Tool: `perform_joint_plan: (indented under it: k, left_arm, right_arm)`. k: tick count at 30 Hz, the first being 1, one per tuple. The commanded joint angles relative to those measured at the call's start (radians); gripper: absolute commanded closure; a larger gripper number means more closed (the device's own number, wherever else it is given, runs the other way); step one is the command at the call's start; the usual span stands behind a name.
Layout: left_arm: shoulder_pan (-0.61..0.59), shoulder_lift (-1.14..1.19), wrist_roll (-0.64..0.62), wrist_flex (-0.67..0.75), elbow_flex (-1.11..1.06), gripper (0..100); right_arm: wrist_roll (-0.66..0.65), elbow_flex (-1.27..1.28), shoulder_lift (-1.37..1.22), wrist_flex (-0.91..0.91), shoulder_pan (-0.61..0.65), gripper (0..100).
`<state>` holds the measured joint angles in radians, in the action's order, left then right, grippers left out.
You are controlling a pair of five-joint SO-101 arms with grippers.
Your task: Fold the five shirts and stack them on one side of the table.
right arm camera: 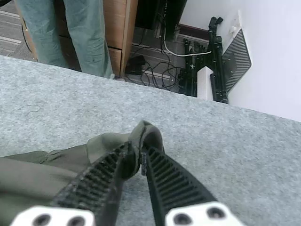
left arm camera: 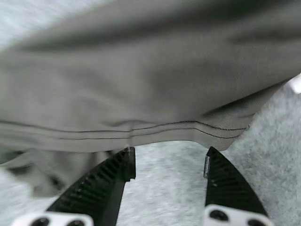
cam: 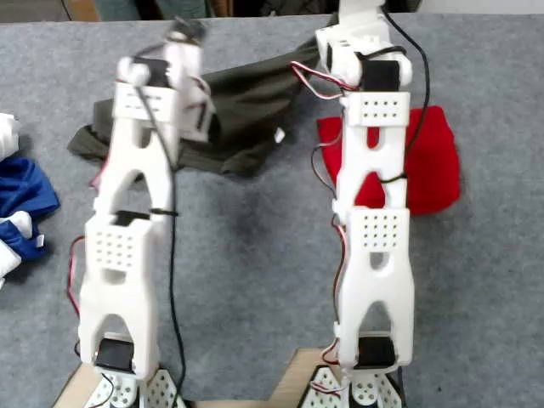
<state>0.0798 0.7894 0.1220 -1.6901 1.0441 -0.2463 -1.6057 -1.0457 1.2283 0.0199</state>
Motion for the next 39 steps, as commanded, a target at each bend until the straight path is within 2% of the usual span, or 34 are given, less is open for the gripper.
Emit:
perform_joint_plan:
  k: [1,11,17,26,34,39]
  left_arm:
    - [0.084,0.041,-0.015,0.035,-0.001,75]
    - [0.203,0.098,-0.015,0.097,-0.012,75]
    - [0.228,0.184,-0.015,0.17,-0.01,82]
    - [0.225,0.327,-0.017,0.173,0.122,82]
    - [0.171,0.399,-0.094,0.173,0.251,83]
    - [0.147,0.399,-0.094,0.15,0.32,98]
  right_arm:
    - [-0.006,-0.065,0.012,0.02,-0.023,98.5]
    - [-0.006,-0.065,0.012,0.017,-0.021,98.5]
    - [-0.006,-0.065,0.012,0.018,-0.021,98.5]
    - [-0.006,-0.065,0.012,0.018,-0.023,98.5]
    - [-0.006,-0.065,0.012,0.018,-0.023,98.5]
    - [-0.006,-0.065,0.012,0.018,-0.023,98.5]
